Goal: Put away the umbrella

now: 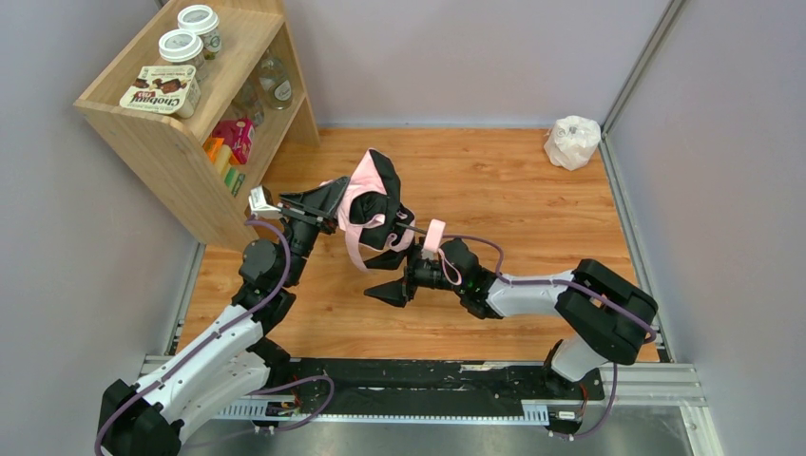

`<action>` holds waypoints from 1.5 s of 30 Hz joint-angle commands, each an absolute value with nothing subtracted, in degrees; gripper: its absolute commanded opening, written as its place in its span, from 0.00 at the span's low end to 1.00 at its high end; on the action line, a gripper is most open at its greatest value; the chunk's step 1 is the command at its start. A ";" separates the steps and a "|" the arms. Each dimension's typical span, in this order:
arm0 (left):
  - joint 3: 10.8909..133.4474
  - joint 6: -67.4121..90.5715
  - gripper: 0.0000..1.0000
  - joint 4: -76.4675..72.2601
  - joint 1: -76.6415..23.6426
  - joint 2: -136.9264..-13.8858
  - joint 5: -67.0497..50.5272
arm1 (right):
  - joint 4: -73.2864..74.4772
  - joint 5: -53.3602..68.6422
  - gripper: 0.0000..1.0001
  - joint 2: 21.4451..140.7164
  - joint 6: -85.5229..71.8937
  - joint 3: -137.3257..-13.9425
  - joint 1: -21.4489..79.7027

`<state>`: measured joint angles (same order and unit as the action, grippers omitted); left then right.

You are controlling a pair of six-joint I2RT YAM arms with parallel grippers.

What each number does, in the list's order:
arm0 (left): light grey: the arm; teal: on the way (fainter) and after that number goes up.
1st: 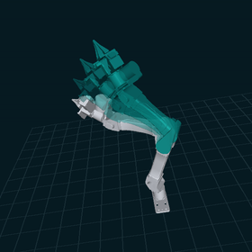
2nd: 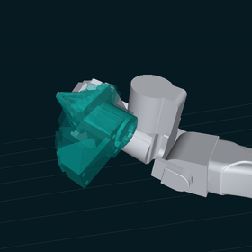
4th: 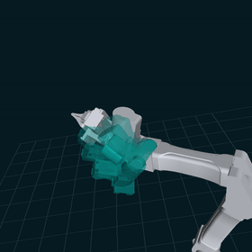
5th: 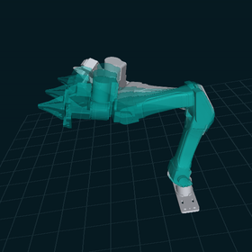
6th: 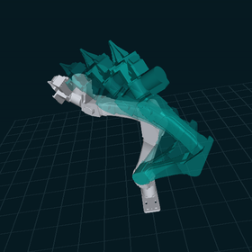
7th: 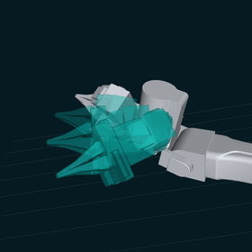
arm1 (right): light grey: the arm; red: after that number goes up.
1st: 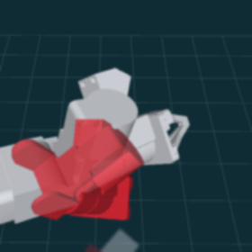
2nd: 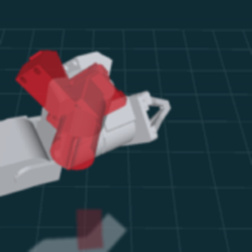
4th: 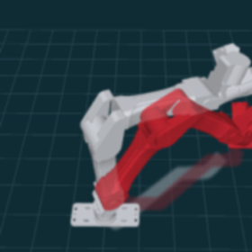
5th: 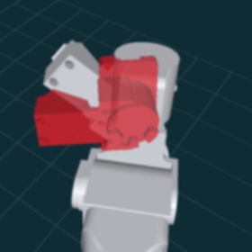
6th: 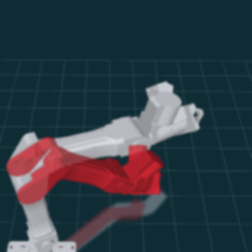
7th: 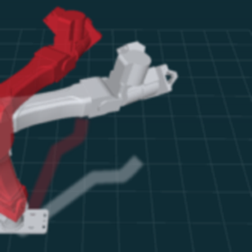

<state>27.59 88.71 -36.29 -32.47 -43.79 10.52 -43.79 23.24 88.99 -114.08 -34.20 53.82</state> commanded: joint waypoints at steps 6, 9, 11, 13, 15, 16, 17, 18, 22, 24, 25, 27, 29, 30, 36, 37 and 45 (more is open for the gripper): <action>28.21 92.11 0.00 -42.63 -32.17 -42.36 9.84 | -46.67 18.37 0.59 88.59 -134.38 -36.03 55.20; 28.04 92.28 0.00 -42.71 -32.26 -42.45 9.67 | -47.19 17.76 0.56 88.68 -135.09 -36.04 55.28; 27.78 92.46 0.00 -42.63 -32.26 -42.45 9.58 | -48.07 17.93 0.56 89.12 -135.79 -36.04 55.28; 27.51 92.81 0.00 -42.71 -32.26 -42.36 9.41 | -48.87 18.19 0.56 89.21 -135.97 -36.30 55.28; 27.25 92.99 0.00 -42.71 -32.26 -42.10 9.58 | -48.95 18.54 0.57 89.38 -135.79 -36.56 55.37; 26.99 93.08 0.00 -42.71 -32.26 -42.10 9.58 | -48.96 18.20 0.57 89.30 -135.79 -36.48 55.46; 27.16 93.08 0.00 -42.71 -32.26 -42.01 9.49 | -49.04 17.67 0.56 89.12 -135.79 -36.39 55.37; 27.07 93.25 0.00 -42.71 -32.26 -42.10 9.32 | -49.04 17.32 0.56 89.03 -135.70 -36.39 55.46; 26.98 93.95 0.00 -42.71 -32.69 -42.19 8.88 | -51.85 15.65 0.26 90.70 -135.70 -36.65 55.46; 26.81 94.22 0.00 -42.63 -33.04 -42.10 8.62 | -53.26 15.82 0.07 92.36 -135.62 -37.35 55.28; 26.72 95.00 0.00 -42.63 -33.05 -42.19 8.61 | -55.09 15.91 0.00 93.68 -135.18 -38.05 55.02; 26.11 97.54 0.00 -41.40 -33.05 -41.93 7.13 | -59.75 16.08 0.00 96.49 -131.94 -39.28 53.71; 26.01 99.83 0.00 -36.85 -33.05 -40.53 4.85 | -64.49 16.53 0.00 99.30 -125.72 -40.08 50.90; 26.97 100.63 0.00 -30.13 -33.05 -39.91 3.62 | -66.08 16.35 0.00 99.93 -122.20 -39.56 49.06; 32.87 93.35 0.00 13.74 -33.22 -31.04 -3.70 | -74.16 20.75 0.00 100.38 -95.74 -36.93 37.37; 32.44 92.38 0.00 21.02 -33.22 -29.20 -3.00 | -79.40 21.79 0.00 100.98 -92.49 -36.74 36.48; 24.26 89.83 0.00 27.77 -33.22 -32.25 -6.15 | -87.01 28.11 0.00 105.03 -87.20 -34.89 36.21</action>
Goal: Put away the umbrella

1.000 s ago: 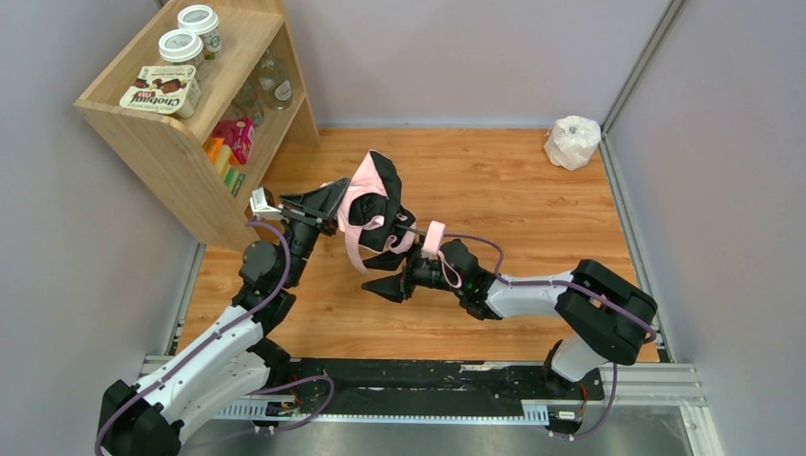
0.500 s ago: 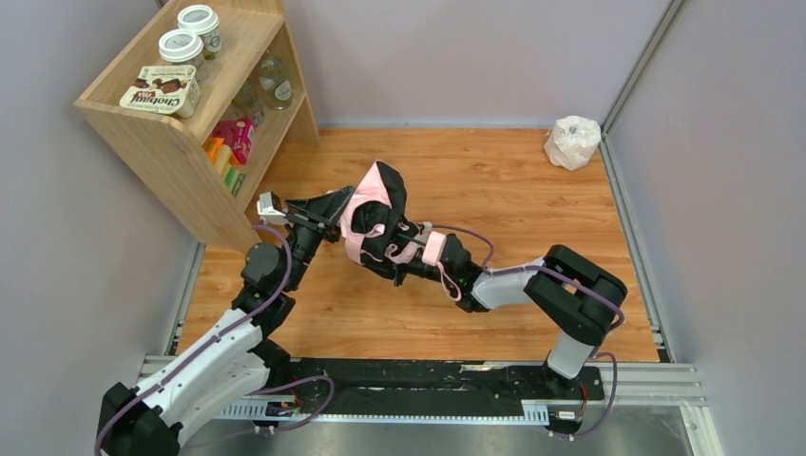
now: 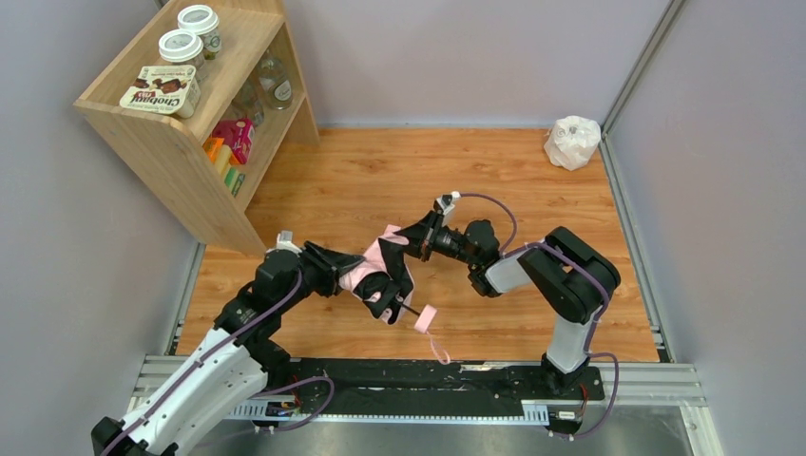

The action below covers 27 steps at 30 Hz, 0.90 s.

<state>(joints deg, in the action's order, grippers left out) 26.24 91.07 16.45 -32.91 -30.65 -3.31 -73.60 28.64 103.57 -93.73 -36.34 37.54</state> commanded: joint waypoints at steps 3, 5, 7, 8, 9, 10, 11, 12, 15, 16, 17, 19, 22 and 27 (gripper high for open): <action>23.56 89.30 0.00 29.88 -33.22 -34.27 -4.22 | -86.92 27.60 0.00 102.32 -83.77 -32.44 36.39; 22.24 90.17 0.00 30.41 -33.22 -35.85 -3.17 | -86.66 27.76 0.00 101.34 -82.53 -32.51 36.30; 20.57 90.44 0.00 28.66 -33.22 -38.30 -2.64 | -87.10 28.20 0.00 102.21 -83.06 -34.52 36.82; 20.39 90.00 0.00 28.30 -33.22 -39.71 -2.46 | -87.01 28.65 0.00 102.22 -82.36 -35.15 37.35; 20.56 88.52 0.00 28.13 -33.22 -42.08 -1.94 | -86.75 28.13 0.00 102.30 -82.27 -35.50 37.53; 20.57 88.07 0.00 27.78 -33.22 -43.58 -1.93 | -87.10 29.08 0.00 102.91 -82.70 -36.55 37.53; 19.52 86.85 0.00 24.47 -33.31 -45.77 -2.28 | -87.10 28.48 0.00 103.70 -83.31 -36.74 37.53; 18.55 86.05 0.00 22.69 -33.22 -47.71 -2.72 | -87.27 29.17 0.00 104.15 -83.41 -37.43 37.62; 16.35 85.34 0.00 19.25 -33.22 -50.53 -2.55 | -86.93 31.10 0.00 102.92 -81.40 -38.40 38.14; 16.43 84.47 0.00 19.16 -33.22 -51.32 -2.20 | -85.97 31.90 0.00 102.40 -80.43 -38.41 38.58; 17.13 84.46 0.00 20.64 -33.22 -51.68 -1.50 | -84.22 32.43 0.00 101.96 -79.11 -38.41 38.84; 18.80 83.94 0.00 22.05 -33.22 -52.64 -0.18 | -85.33 34.71 0.00 102.48 -78.48 -38.06 39.02; 21.79 82.01 0.00 24.95 -33.22 -56.14 1.65 | -81.69 37.35 0.00 101.09 -74.56 -37.88 40.51; 23.99 83.05 0.00 25.58 -33.22 -64.41 2.11 | -62.69 37.18 0.00 93.00 -61.53 -38.85 45.26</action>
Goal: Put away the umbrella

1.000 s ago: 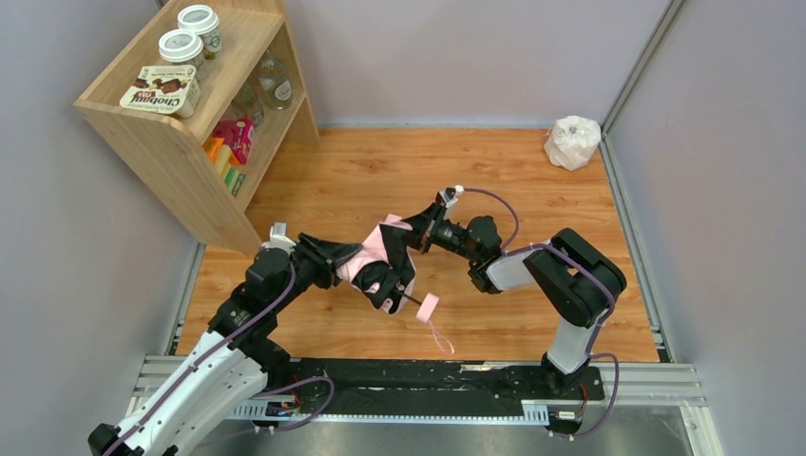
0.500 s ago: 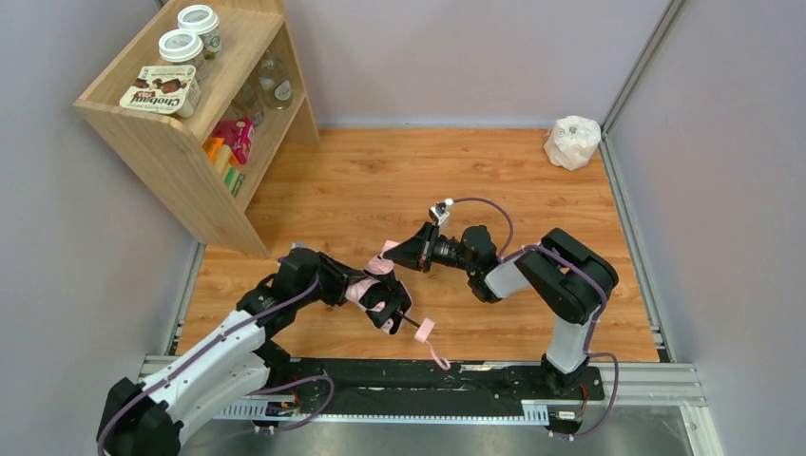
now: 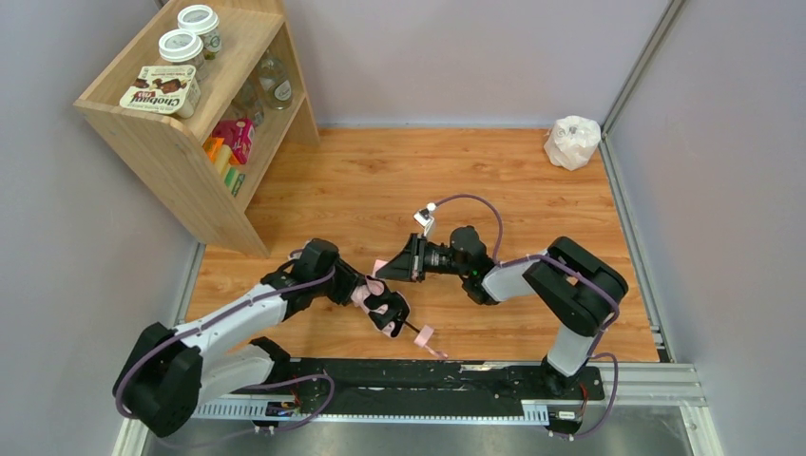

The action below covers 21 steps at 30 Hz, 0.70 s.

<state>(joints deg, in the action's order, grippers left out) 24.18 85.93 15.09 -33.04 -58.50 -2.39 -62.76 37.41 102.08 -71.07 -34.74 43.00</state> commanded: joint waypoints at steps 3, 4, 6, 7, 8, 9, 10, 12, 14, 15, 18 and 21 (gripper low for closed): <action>23.21 83.93 0.00 21.64 -33.22 -67.14 1.85 | -67.56 37.61 0.00 94.03 -67.56 -38.58 45.00; 23.29 84.11 0.00 21.27 -33.22 -68.71 1.76 | -70.72 38.14 0.00 95.61 -70.63 -38.58 45.61; 24.17 84.29 0.00 21.18 -33.22 -70.48 1.76 | -75.66 38.67 0.00 99.30 -76.70 -38.67 46.32; 24.69 84.37 0.00 20.92 -33.14 -70.92 1.84 | -77.33 39.02 0.00 100.97 -78.12 -38.41 46.49; 24.96 84.29 0.00 20.83 -33.13 -71.28 2.02 | -77.87 39.37 0.00 102.64 -78.83 -38.23 46.49; 25.48 84.29 0.00 20.31 -33.13 -71.45 1.93 | -78.05 39.11 0.00 103.87 -78.84 -37.54 46.49; 25.84 84.11 0.00 20.30 -33.13 -71.72 1.76 | -76.65 39.63 0.00 105.10 -77.88 -37.70 46.67; 27.33 82.71 0.00 21.61 -33.13 -71.81 2.46 | -76.72 39.72 0.00 106.52 -77.69 -37.18 46.23; 27.25 80.96 0.00 20.84 -33.13 -71.11 2.64 | -75.17 42.00 0.00 104.61 -76.74 -37.09 43.79; 26.11 79.90 0.00 18.48 -33.13 -70.58 2.20 | -68.19 40.97 0.00 100.85 -74.29 -36.48 41.77; 23.56 79.89 0.00 16.27 -33.13 -68.30 1.58 | -22.33 35.45 0.00 88.89 -50.46 -45.14 40.07; 19.97 79.98 0.00 10.30 -33.05 -66.01 0.79 | 3.10 27.60 0.00 84.74 -38.77 -52.20 41.75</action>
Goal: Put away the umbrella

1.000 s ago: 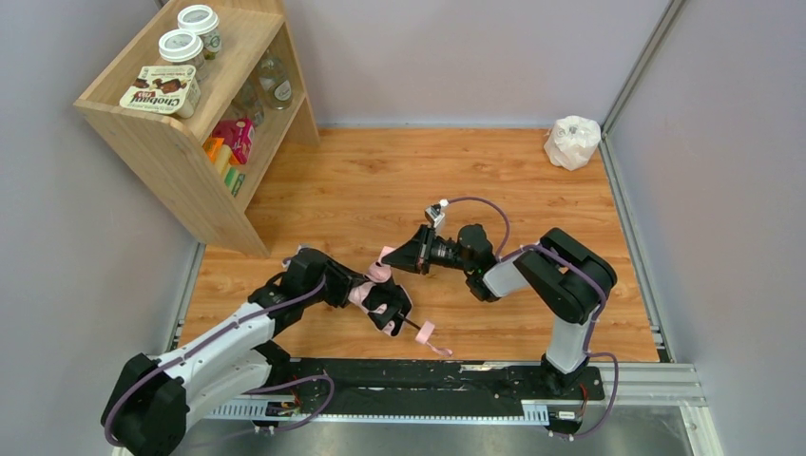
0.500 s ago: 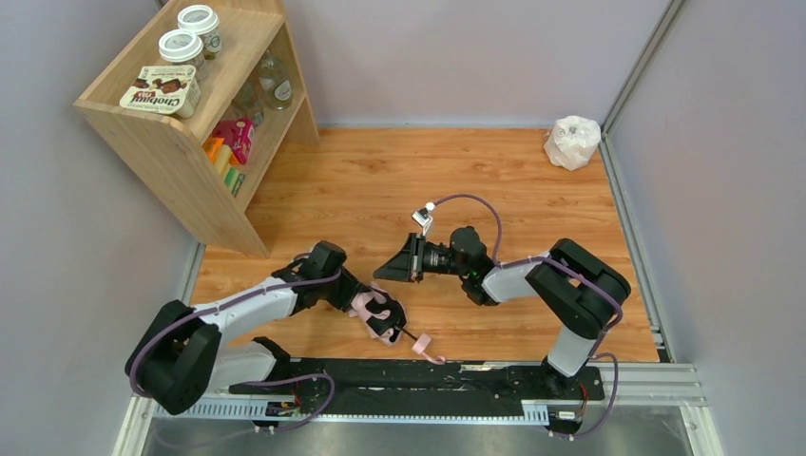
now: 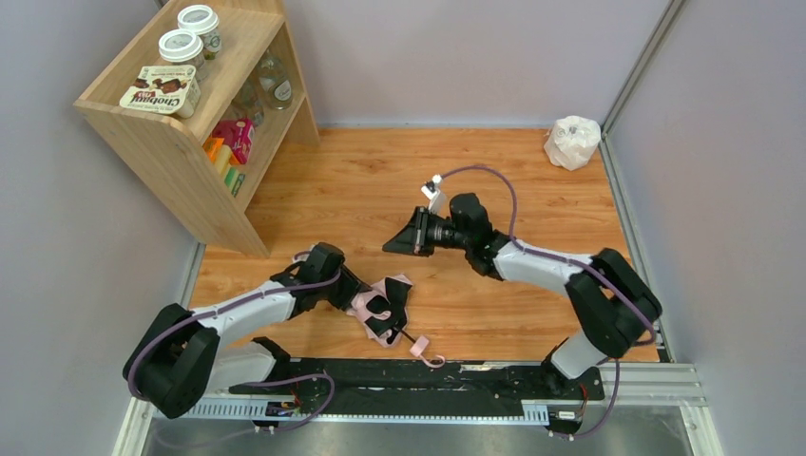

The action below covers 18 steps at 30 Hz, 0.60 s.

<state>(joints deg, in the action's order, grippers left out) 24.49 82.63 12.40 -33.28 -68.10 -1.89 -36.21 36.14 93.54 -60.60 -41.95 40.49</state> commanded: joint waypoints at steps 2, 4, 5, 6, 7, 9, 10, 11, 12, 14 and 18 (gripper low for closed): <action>17.33 79.45 0.00 4.85 -33.05 -62.68 0.35 | 8.06 26.20 0.03 83.85 -38.50 -52.29 40.96; 15.74 78.76 0.00 -1.74 -33.05 -56.63 -1.14 | 10.01 24.97 0.09 82.71 -39.72 -50.63 39.65; 15.73 78.31 0.00 -3.58 -33.05 -55.04 -1.32 | 9.32 25.92 0.15 81.84 -41.55 -49.41 38.86; 15.91 77.18 0.00 -4.39 -32.96 -51.02 -1.49 | 7.32 27.75 0.25 81.04 -43.49 -47.05 37.63; 16.34 76.38 0.00 -5.79 -32.87 -49.06 -1.49 | 3.38 30.12 0.39 79.82 -45.85 -44.59 36.66; 17.66 74.80 0.00 -6.41 -32.44 -42.30 -1.49 | -2.62 29.81 0.66 76.57 -50.87 -40.36 35.25; 18.01 74.19 0.00 -6.59 -32.26 -38.80 -1.58 | -1.85 27.71 0.77 74.99 -52.02 -39.65 34.90; 19.24 74.09 0.00 -6.59 -31.47 -36.85 -1.93 | -0.54 25.77 0.83 73.93 -53.42 -39.38 34.37; 20.12 74.35 0.00 -7.03 -30.68 -34.04 -2.37 | 2.26 24.19 0.86 72.96 -55.18 -39.38 34.19; 21.00 75.31 0.00 -7.47 -29.98 -31.22 -2.81 | 1.77 23.64 0.89 73.03 -61.49 -38.85 34.10; 21.53 80.75 0.00 -13.87 -28.92 -30.23 -3.51 | -8.31 31.01 0.90 78.55 -79.84 -36.13 35.06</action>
<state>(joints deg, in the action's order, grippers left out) 19.09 76.01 -3.33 -29.80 -31.31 -1.96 1.80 26.39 75.55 -60.66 -38.04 34.02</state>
